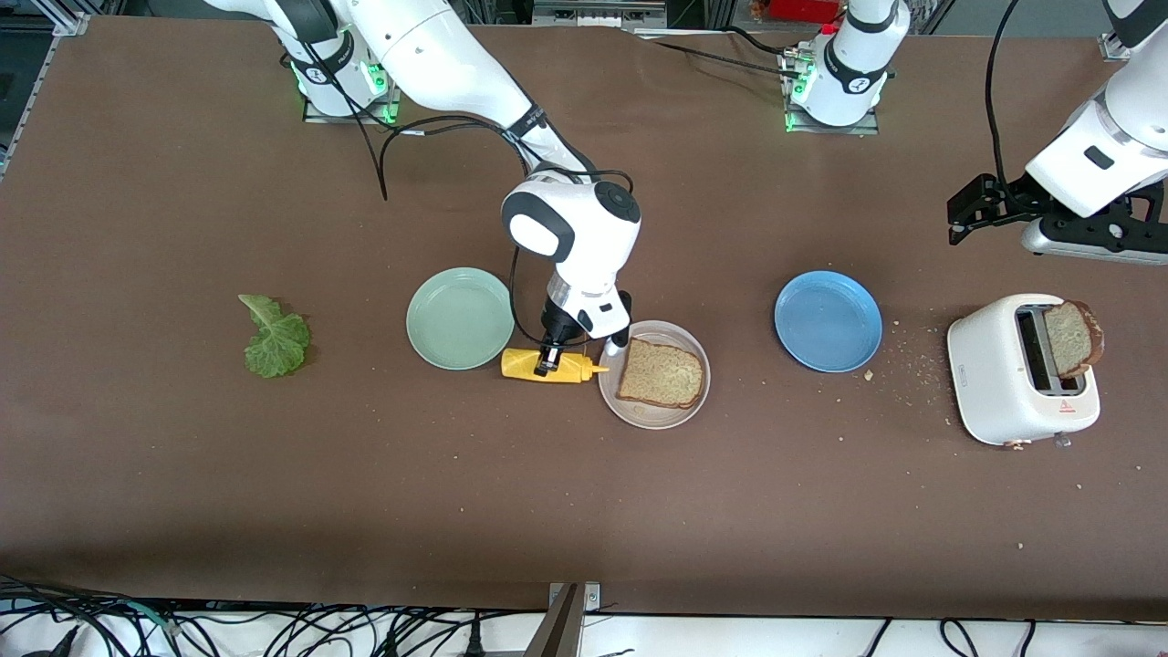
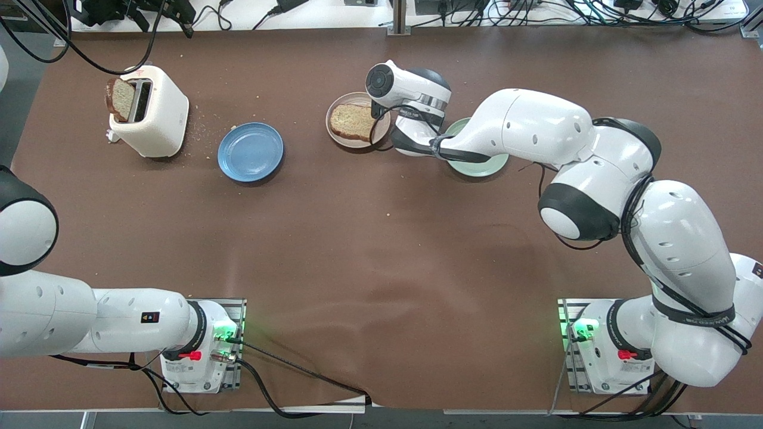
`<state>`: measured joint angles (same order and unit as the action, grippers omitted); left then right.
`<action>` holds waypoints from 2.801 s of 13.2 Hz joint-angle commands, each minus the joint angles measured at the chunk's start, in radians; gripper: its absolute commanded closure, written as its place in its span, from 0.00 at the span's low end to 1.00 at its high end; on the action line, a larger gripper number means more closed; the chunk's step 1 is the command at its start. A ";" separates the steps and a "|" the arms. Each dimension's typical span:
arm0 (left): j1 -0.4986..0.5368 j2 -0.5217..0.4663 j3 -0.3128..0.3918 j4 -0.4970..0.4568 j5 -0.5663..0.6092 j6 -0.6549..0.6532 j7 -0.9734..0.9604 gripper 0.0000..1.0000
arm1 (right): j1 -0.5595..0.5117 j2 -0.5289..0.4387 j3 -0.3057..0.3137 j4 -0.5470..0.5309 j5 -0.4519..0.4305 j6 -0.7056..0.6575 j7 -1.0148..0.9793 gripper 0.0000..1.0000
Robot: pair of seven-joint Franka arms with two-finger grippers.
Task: Make sandwich in beige plate with both arms
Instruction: 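Carry the mustard bottle over the bread and squeeze it with the right gripper, then return the mustard bottle beside the lettuce with the right gripper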
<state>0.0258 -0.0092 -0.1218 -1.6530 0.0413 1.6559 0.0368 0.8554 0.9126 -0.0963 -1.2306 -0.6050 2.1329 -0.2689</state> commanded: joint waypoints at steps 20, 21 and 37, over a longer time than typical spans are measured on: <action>0.000 -0.009 -0.002 -0.010 -0.008 -0.008 0.011 0.00 | -0.686 -0.268 -0.008 -0.167 1.342 -0.533 -1.459 1.00; 0.000 -0.009 -0.002 -0.010 -0.008 -0.008 0.011 0.00 | -0.726 -0.268 -0.008 -0.203 1.399 -0.565 -1.530 1.00; -0.003 -0.008 -0.002 -0.010 -0.008 -0.008 0.009 0.00 | -0.967 -0.136 -0.008 -0.543 1.599 -0.677 -2.327 1.00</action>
<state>0.0241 -0.0071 -0.1234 -1.6540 0.0413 1.6509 0.0368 -0.0976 0.7723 -0.1202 -1.7801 0.9734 1.4704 -2.5780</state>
